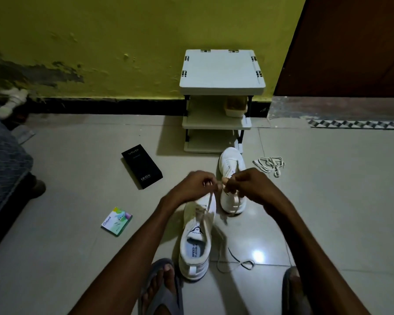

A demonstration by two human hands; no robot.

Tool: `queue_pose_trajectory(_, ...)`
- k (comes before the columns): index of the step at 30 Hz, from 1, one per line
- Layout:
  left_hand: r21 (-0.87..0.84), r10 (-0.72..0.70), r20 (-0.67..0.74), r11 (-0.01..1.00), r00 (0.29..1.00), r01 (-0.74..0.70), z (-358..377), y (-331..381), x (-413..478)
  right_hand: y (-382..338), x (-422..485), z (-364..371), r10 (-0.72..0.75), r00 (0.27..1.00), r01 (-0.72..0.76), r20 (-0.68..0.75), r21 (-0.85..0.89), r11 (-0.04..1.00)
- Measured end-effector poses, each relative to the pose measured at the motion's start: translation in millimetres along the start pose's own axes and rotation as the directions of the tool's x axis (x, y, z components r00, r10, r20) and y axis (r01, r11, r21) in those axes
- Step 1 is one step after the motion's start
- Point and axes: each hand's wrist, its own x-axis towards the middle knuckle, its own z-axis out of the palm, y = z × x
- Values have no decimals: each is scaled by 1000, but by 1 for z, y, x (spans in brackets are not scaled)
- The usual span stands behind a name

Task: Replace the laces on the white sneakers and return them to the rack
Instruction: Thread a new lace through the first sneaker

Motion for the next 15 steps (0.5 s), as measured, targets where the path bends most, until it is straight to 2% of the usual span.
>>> queue_pose_trajectory(4, -93, -14, -204, 996, 979, -5, -34, 18, 6, 19, 4, 0, 12, 997, 15, 82, -328, 945)
queue_pose_trajectory(8, -191, -90, -312, 981, 946, 30, -35, 13, 2, 42, 7, 23, 164, 955, -60, 246, -382, 922)
queue_pose_trajectory(10, -243, -142, -318, 968, 937, 64, -29, 6, -1, 50, 9, 35, 165, 940, -63, 299, -323, 944)
queue_pose_trajectory(12, -364, -248, -275, 921, 929, 138, -25, -3, -4, 54, 9, 44, 123, 955, -72, 270, -192, 979)
queue_pose_trajectory(13, -418, -310, -220, 887, 925, 198, -25, -7, -6, 54, 8, 49, 116, 969, -103, 219, -71, 992)
queue_pose_trajectory(15, -410, -402, -46, 842, 914, 350, -26, -14, -9, 48, 7, 58, 144, 984, -165, 107, 226, 960)
